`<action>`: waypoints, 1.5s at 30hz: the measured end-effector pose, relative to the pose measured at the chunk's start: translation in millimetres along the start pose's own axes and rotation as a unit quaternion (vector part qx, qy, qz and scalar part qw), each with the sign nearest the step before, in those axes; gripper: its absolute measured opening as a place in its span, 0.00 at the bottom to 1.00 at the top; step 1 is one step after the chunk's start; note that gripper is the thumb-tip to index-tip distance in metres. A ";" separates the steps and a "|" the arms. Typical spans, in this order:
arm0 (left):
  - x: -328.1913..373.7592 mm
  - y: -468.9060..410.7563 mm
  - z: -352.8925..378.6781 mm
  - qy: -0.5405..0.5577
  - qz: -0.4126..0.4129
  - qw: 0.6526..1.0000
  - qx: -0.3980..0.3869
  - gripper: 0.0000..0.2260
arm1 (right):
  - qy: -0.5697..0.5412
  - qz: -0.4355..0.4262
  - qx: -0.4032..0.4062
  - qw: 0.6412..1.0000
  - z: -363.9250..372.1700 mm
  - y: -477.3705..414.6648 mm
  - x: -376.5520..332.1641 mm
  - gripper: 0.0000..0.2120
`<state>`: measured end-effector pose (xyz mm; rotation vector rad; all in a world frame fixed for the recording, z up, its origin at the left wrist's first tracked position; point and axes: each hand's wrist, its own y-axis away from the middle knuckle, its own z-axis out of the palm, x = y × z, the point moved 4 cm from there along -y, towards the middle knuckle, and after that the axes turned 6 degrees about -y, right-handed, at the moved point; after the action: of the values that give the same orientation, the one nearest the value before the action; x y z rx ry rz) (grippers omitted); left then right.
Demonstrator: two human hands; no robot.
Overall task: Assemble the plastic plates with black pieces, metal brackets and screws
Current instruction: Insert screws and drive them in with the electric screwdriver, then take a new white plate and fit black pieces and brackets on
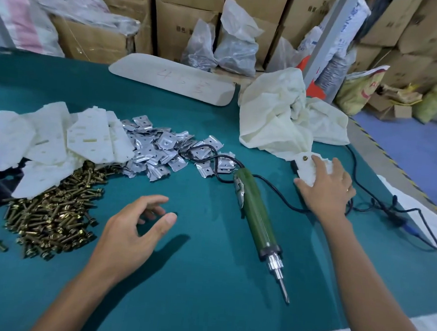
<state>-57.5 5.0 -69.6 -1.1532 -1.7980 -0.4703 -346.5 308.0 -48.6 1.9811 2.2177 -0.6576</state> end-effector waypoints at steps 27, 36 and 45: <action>1.6 -21.1 -24.2 -0.133 0.060 0.985 0.089 0.10 | -0.479 -0.167 -0.139 0.850 8.5 155.9 -195.4 0.10; -21.9 -112.1 -121.7 -0.393 -0.060 0.913 0.088 0.43 | -0.474 -0.097 -0.186 0.855 67.7 161.2 -186.5 0.09; -43.2 -138.4 -115.3 -0.470 -0.084 0.879 0.011 0.60 | -0.480 -0.092 -0.191 0.851 71.6 160.9 -185.5 0.07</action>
<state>-113.7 -166.4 -27.1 -1.3235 -2.7388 0.0668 -178.1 119.6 -88.8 0.9051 1.6912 -0.8756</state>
